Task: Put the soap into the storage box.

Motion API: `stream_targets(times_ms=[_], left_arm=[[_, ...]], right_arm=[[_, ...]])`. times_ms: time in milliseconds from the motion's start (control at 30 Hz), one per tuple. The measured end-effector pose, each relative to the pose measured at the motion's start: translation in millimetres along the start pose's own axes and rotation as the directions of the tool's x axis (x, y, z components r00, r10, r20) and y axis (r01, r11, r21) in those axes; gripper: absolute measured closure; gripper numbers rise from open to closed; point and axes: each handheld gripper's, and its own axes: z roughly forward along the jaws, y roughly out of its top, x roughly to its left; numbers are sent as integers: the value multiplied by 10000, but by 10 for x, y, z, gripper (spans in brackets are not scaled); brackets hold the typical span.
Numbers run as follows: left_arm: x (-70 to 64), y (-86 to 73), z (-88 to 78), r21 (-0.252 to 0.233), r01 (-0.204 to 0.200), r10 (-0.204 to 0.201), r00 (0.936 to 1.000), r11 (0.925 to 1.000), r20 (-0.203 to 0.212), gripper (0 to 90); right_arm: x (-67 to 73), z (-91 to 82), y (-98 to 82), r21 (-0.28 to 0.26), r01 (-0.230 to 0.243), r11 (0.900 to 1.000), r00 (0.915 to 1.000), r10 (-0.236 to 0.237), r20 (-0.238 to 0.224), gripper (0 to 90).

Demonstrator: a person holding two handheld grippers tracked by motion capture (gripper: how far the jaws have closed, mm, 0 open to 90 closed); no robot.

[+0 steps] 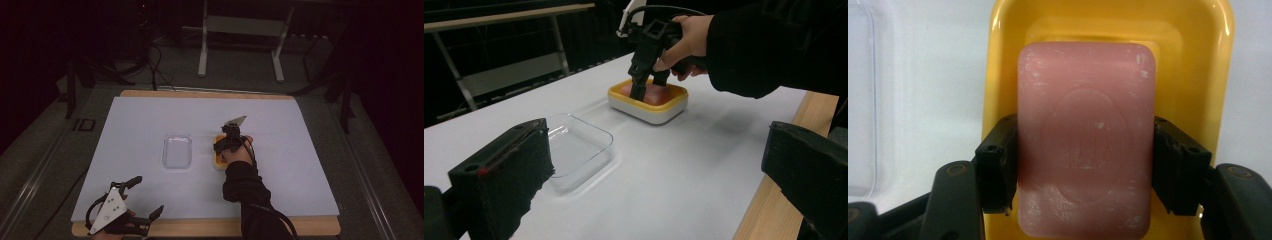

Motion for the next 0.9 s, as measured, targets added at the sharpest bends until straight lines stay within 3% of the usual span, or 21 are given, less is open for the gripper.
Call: stream_targets(times_ms=[233,400,533,633,733,833,900], left_arm=[[-1,-1,3,53,1,-1,10000,10000,32,2],[-5,-2,9,76,1,-2,10000,10000,63,2],[-7,-2,11,87,4,-5,10000,10000,75,2],[-6,-3,14,109,-2,0,9999,9999,111,2],[-7,-3,15,132,-25,23,9999,9999,143,2],[-8,-4,21,155,-22,20,9999,9999,138,2],[-10,-5,23,170,-32,29,9999,9999,142,2]], right_arm=[[-2,-25,8,74,-20,10000,10000,21,-75,350],[26,-158,46,-329,519,9981,9985,-514,169,301],[29,-202,57,-386,684,9969,9976,-677,173,288],[32,-292,73,-543,1201,9913,9927,-1203,-4,253],[13,-312,67,-448,1839,9819,9808,-1863,-576,129],[-1,-327,43,-522,2110,9761,9735,-2147,-787,130],[-20,-336,23,-694,2275,9713,9650,-2344,-1179,112]])
